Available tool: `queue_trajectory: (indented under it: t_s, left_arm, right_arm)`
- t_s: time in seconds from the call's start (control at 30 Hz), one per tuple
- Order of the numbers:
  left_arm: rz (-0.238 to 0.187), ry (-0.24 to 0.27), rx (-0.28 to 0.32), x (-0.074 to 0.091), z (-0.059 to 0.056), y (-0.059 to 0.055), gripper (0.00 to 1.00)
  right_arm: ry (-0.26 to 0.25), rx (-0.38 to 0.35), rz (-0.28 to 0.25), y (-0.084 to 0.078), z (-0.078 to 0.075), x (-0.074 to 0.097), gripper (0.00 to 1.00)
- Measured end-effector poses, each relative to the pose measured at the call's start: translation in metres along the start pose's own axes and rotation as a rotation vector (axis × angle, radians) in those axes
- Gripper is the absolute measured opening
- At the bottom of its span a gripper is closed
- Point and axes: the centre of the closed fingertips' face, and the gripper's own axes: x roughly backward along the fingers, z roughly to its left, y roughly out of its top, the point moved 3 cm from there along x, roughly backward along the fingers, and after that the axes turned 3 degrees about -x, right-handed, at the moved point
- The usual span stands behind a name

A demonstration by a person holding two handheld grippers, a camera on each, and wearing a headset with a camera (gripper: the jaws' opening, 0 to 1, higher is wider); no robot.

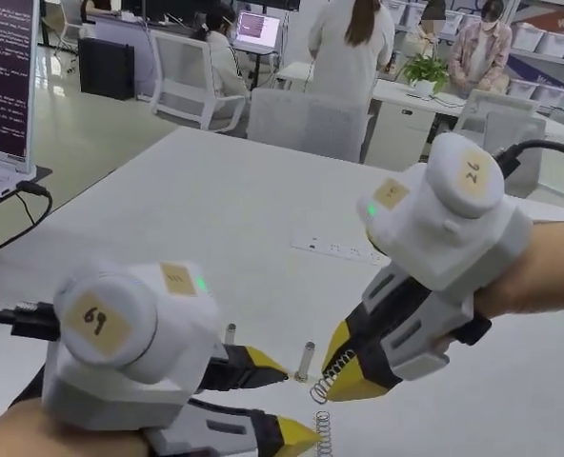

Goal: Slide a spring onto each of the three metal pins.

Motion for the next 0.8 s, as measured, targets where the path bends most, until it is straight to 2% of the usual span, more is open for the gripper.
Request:
queue_trajectory:
  t_s: [0.13,0.5,0.6,0.67,0.8]
  left_arm:
    - [-0.001,0.019,0.012,0.008,0.005,-0.002,0.28]
    - [0.006,0.12,0.046,0.037,0.035,-0.016,0.38]
    - [0.005,0.134,0.055,0.041,0.038,-0.018,0.43]
    - [0.004,0.151,0.053,0.044,0.04,-0.019,0.47]
    - [-0.002,0.167,0.062,0.049,0.042,-0.02,0.53]
  right_arm:
    - [-0.003,0.001,0.008,0.002,-0.005,0.002,0.08]
    - [-0.035,-0.025,0.024,-0.002,-0.032,0.006,0.08]
    - [-0.042,-0.03,0.026,-0.002,-0.037,0.006,0.08]
    - [-0.046,-0.032,0.029,-0.002,-0.045,0.006,0.08]
    - [-0.054,-0.033,0.043,-0.003,-0.049,0.005,0.08]
